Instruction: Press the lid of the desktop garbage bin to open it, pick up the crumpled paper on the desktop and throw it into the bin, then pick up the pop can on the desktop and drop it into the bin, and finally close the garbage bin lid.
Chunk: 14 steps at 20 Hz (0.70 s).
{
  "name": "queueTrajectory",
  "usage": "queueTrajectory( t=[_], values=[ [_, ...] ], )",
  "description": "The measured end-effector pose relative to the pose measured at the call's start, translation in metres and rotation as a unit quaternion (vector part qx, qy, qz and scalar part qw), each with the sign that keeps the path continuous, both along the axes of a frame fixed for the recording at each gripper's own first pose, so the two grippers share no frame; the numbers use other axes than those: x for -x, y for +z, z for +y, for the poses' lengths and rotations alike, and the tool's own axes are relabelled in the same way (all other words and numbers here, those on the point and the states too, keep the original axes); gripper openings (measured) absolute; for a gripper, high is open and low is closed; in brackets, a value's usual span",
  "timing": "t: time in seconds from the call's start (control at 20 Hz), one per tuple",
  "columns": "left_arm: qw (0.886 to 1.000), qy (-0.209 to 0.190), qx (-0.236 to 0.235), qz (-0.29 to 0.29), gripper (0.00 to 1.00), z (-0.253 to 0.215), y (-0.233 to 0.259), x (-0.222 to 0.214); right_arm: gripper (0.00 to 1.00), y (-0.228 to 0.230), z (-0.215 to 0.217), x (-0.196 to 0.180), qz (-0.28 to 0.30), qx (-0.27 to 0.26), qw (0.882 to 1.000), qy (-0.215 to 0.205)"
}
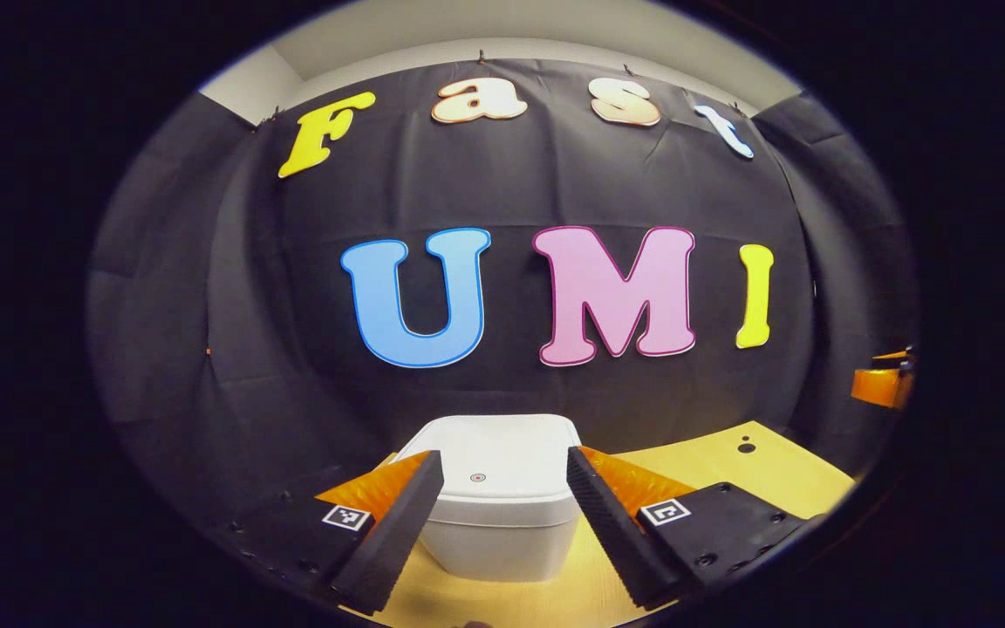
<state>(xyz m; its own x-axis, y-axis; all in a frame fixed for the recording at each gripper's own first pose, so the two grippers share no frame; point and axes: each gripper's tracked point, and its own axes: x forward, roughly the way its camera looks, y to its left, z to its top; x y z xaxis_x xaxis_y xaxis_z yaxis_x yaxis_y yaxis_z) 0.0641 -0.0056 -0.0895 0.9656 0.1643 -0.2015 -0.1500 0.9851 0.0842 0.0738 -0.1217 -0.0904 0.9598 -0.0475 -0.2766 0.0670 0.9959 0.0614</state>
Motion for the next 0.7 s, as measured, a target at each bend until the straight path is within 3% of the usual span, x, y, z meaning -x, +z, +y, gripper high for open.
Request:
queueTrajectory(
  t=[0.25, 0.4, 0.7],
  values=[
    [0.999, -0.03, -0.002, -0.024, 0.96, -0.011, 0.03, 0.064, 0.97, 0.037, 0.047, 0.032, -0.047, -0.005, 0.999, 0.01],
    [0.998, -0.052, 0.007, -0.021, 0.96, -0.01, 0.035, 0.094, 0.97, 0.052, 0.07, 0.055, -0.068, 0.024, 0.997, 0.01],
    [0.997, -0.052, 0.051, -0.016, 0.96, 0.013, 0.023, 0.127, 0.96, 0.049, 0.107, 0.089, -0.074, 0.045, 0.996, 0.015]
  ],
)
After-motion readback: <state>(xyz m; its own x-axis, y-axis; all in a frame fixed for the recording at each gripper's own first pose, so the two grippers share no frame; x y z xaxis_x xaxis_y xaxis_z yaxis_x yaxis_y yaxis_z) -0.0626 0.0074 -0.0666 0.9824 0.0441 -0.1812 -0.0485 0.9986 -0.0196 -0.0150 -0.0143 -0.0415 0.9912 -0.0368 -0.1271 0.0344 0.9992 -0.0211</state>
